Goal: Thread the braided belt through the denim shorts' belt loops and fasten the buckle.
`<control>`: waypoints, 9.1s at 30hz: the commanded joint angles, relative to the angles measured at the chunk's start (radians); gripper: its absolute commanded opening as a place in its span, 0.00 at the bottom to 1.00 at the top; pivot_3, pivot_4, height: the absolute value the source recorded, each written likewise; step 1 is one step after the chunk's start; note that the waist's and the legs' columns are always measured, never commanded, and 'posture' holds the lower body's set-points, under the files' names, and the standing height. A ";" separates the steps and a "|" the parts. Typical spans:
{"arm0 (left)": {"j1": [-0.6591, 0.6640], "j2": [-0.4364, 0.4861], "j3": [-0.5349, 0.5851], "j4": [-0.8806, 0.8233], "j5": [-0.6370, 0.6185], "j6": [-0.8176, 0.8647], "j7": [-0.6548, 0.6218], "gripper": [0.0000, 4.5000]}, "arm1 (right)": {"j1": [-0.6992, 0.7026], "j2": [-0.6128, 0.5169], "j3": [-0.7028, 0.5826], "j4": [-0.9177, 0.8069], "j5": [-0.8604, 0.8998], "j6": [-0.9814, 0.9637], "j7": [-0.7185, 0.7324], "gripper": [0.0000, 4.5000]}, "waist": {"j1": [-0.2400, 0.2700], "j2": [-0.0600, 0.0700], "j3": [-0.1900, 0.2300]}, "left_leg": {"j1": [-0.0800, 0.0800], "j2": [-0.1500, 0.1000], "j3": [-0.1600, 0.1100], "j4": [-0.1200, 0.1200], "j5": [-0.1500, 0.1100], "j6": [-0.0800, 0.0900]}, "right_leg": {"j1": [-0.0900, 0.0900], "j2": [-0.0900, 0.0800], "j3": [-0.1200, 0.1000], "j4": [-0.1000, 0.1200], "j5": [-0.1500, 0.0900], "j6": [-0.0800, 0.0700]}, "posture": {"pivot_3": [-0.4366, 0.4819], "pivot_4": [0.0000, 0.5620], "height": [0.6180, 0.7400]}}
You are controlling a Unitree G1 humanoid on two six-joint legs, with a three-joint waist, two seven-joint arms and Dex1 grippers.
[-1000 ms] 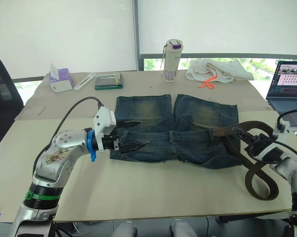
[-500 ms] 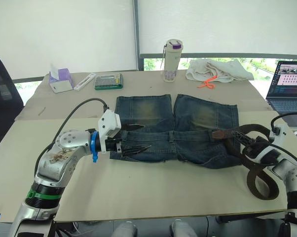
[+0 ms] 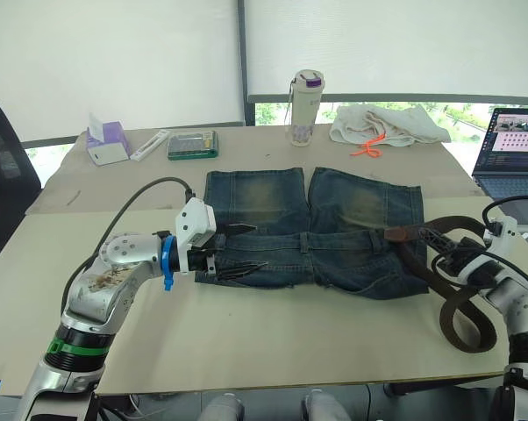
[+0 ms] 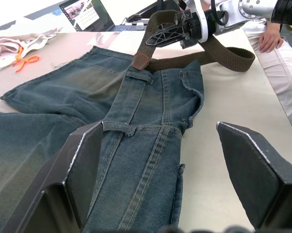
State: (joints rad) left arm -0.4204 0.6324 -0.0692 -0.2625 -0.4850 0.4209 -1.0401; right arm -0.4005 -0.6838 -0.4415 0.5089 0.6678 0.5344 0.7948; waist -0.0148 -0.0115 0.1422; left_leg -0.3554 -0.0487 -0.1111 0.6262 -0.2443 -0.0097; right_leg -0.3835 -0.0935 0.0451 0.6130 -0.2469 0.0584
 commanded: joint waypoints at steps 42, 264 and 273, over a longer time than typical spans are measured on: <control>-0.149 -0.265 -0.054 0.249 0.143 0.054 0.275 0.88 | -0.108 0.227 -0.061 -0.055 0.236 0.460 0.021 0.00 | -0.009 -0.001 -0.001 | 0.002 0.002 0.000 0.000 0.000 0.000 | 0.000 0.002 0.000 0.003 0.002 -0.003 | 0.48 0.27 1.00; -0.005 -0.345 0.250 0.262 -0.182 0.360 0.511 0.00 | 0.159 0.564 0.310 -0.689 0.281 0.213 -0.313 0.84 | -0.026 -0.003 -0.004 | 0.001 0.006 0.000 -0.002 0.000 -0.002 | -0.005 0.005 0.000 0.001 0.005 -0.002 | 0.48 0.27 1.00; 0.007 -0.202 0.321 0.279 -0.184 0.353 0.483 0.00 | 0.191 0.489 0.354 -0.758 0.236 0.202 -0.246 0.99 | -0.027 -0.004 -0.003 | 0.001 0.008 0.000 -0.003 0.000 -0.003 | -0.005 0.007 0.000 0.001 0.005 -0.002 | 0.48 0.27 1.00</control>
State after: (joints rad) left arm -0.4128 0.4068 0.2112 0.0275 -0.6683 0.7901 -0.5499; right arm -0.2195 -0.1816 -0.0868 -0.2116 0.9136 0.7623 0.5247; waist -0.0415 -0.0151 0.1387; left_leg -0.3543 -0.0411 -0.1108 0.6236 -0.2442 -0.0123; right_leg -0.3883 -0.0866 0.0449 0.6133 -0.2423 0.0566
